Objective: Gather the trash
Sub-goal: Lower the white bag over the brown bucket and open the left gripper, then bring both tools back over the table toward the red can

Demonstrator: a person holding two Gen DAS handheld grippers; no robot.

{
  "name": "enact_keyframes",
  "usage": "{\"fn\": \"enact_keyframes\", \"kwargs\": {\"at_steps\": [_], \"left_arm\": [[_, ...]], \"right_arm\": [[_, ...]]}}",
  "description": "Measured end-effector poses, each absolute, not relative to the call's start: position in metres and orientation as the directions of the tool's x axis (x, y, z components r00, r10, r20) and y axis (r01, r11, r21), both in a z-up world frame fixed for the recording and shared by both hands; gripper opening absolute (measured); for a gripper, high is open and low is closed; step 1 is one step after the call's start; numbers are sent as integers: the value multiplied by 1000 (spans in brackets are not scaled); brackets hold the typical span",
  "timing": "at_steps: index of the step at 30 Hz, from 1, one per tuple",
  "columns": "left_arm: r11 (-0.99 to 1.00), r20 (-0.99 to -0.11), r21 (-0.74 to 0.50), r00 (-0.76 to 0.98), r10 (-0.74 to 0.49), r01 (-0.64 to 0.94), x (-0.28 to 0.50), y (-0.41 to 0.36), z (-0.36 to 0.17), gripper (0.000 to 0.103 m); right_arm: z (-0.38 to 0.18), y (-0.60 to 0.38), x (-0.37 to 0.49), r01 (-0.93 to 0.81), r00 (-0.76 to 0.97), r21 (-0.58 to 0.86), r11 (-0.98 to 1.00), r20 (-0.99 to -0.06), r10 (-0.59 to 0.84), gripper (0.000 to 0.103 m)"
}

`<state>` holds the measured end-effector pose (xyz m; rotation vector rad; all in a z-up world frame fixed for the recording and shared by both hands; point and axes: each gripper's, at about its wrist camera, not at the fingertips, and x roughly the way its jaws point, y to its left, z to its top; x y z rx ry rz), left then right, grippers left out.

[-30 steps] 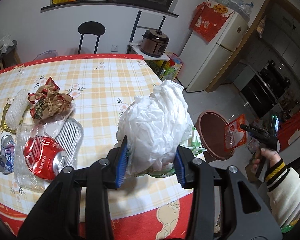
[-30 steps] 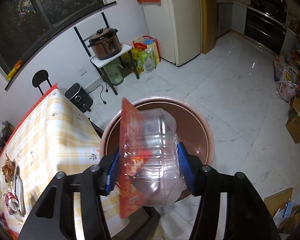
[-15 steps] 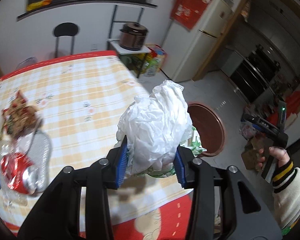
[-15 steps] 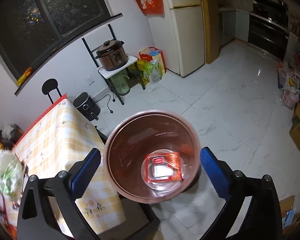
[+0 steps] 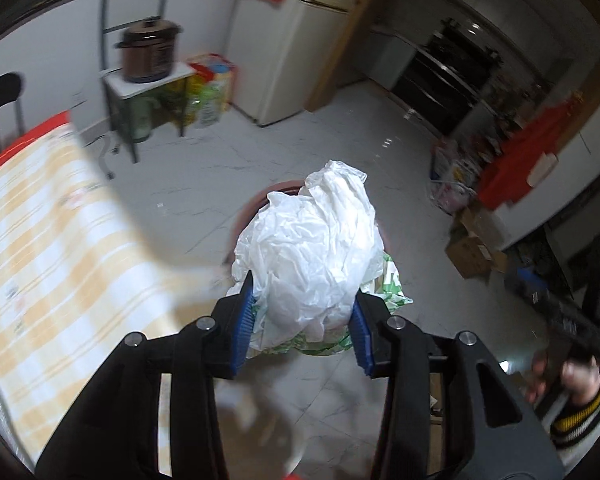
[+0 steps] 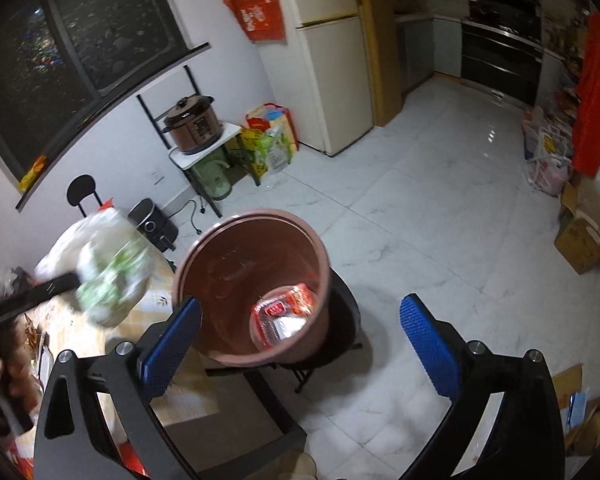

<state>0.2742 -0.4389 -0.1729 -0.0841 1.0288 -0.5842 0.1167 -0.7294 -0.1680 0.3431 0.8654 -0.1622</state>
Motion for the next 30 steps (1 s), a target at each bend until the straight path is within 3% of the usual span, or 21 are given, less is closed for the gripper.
{"fn": "enact_keyframes", "kwargs": {"at_steps": [1, 2, 3, 10, 11, 20, 30], "left_arm": [[829, -767, -344, 376, -519, 441, 278, -449, -174, 58], [818, -755, -349, 380, -534, 457, 282, -457, -174, 72], [813, -743, -347, 392, -543, 468, 284, -464, -173, 80], [813, -703, -345, 445, -554, 468, 279, -461, -152, 89], [826, -703, -325, 466, -537, 460, 275, -455, -147, 96], [942, -658, -201, 675, -334, 270, 227, -332, -103, 97], [962, -622, -139, 776, 99, -234, 109, -113, -73, 97]], "right_arm": [[-169, -732, 111, 285, 638, 230, 930, -770, -5, 98], [-170, -735, 105, 297, 634, 229, 927, -773, -12, 98], [-170, -738, 102, 303, 631, 227, 925, -775, -17, 98], [-167, -746, 87, 346, 635, 227, 910, -771, -48, 98], [-167, -745, 88, 346, 638, 232, 909, -768, -47, 98], [-159, -709, 120, 246, 675, 265, 932, -737, 31, 98], [-152, -613, 170, 72, 662, 283, 956, -731, 167, 98]]}}
